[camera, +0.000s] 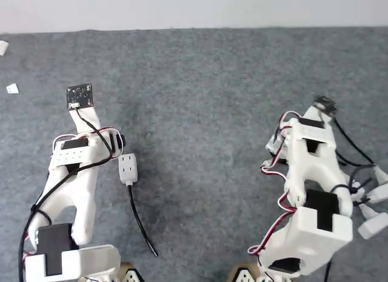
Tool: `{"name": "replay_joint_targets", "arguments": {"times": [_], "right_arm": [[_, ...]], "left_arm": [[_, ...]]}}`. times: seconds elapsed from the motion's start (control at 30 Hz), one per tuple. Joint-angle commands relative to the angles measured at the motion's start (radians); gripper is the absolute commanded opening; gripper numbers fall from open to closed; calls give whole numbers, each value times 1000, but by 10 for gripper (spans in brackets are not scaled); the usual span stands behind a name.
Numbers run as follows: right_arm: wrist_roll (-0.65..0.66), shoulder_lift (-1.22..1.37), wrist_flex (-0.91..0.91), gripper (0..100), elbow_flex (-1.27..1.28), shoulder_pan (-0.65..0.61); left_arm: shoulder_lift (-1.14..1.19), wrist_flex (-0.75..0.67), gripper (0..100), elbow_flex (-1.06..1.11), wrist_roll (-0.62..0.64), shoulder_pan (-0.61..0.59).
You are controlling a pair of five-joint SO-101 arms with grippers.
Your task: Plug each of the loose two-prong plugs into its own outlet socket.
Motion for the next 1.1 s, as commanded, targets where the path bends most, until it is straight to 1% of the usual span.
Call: {"name": "replay_joint_targets", "arguments": {"times": [0.0, 0.07, 0.23, 0.3, 0.4, 0.47, 0.63, 0.77, 0.83, 0.9, 0.97, 1.07], "right_arm": [[32, -70, 19, 8, -34, -13], [83, -130, 22, 8, -11, -16], [313, -337, 24, 8, 110, -97], [456, -429, 22, 8, 166, -139], [710, -538, 15, 8, 238, -185], [847, -588, 21, 8, 264, -202], [1054, -654, 56, 8, 265, -248], [1177, -679, 21, 8, 264, -292], [1201, -674, 13, 8, 265, -334], [1198, -647, 16, 8, 265, -398], [1165, -591, 4, 8, 265, -443], [1111, -473, -125, 8, 264, -450]], "left_arm": [[-37, -21, 228, -4, -8, 8], [-37, -21, 228, -5, -8, 15], [-37, -21, 228, -5, -9, 26], [-37, -21, 228, -5, -9, 26], [-35, -21, 228, -4, -9, 23], [-35, -21, 228, -4, -9, 20], [-35, -20, 228, -4, -11, 20], [-35, -20, 228, -4, -11, 6], [-35, -21, 228, -4, -11, 0], [-35, -21, 228, -4, -11, -2], [-35, -21, 228, -4, -11, -2], [-35, -21, 228, -4, -11, -2]]}}
